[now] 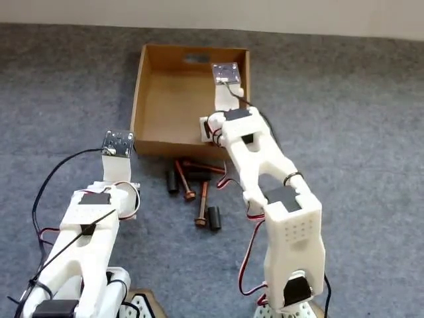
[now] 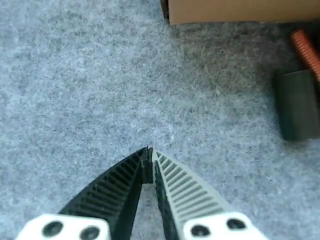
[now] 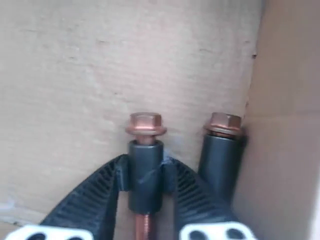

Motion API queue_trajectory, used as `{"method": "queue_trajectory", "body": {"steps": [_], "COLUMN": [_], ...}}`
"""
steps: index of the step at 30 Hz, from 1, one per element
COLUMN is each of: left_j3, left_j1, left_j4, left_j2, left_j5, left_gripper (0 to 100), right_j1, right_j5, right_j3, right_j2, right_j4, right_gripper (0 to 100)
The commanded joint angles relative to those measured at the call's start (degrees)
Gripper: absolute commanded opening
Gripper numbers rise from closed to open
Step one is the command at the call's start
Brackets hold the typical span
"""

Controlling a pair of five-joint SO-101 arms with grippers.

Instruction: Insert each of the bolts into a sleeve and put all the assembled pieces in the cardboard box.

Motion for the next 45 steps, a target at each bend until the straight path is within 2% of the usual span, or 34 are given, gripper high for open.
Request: {"method": "queue_trajectory", "body": {"steps": [1,5,11,12,15,16,26,34,45], "left_j3": [-0.2,-0.2,-0.2,-0.2,-0.2,-0.2,-0.2,-0.2,-0.2], "left_j1": [1.0,1.0,1.0,1.0,1.0,1.0,1.0,1.0,1.0], "left_j4": [-0.8,-0.8,-0.8,-0.8,-0.8,-0.8,-0.8,-0.8,-0.9], "left_j2": [-1.1,-1.1,-1.1,-1.1,-1.1,-1.1,-1.1,-1.1,-1.1], "left_j5": [0.4,0.4,0.4,0.4,0.4,0.4,0.4,0.4,0.4], "left_gripper": [3,3,3,3,3,3,3,3,3], "right_j1": [0.3,0.6,0.8,0.9,0.7,0.6,-3.1,0.2,3.2], "right_j5": [-0.3,-0.3,-0.3,-0.3,-0.3,-0.3,-0.2,-0.2,-0.3], "right_j3": [-4.1,-9.2,-22.5,-24.5,-28.5,-28.7,-21.1,-27.7,-27.8], "right_j2": [-0.7,-0.6,-0.6,-0.5,-0.2,-0.1,7.4,13.4,12.1], "right_j4": [0.2,4.4,17.5,20.0,23.8,24.1,13.7,13.9,14.0], "right_gripper": [17.6,17.6,17.2,15.0,0.1,0.6,0.5,0.5,0.5]}}
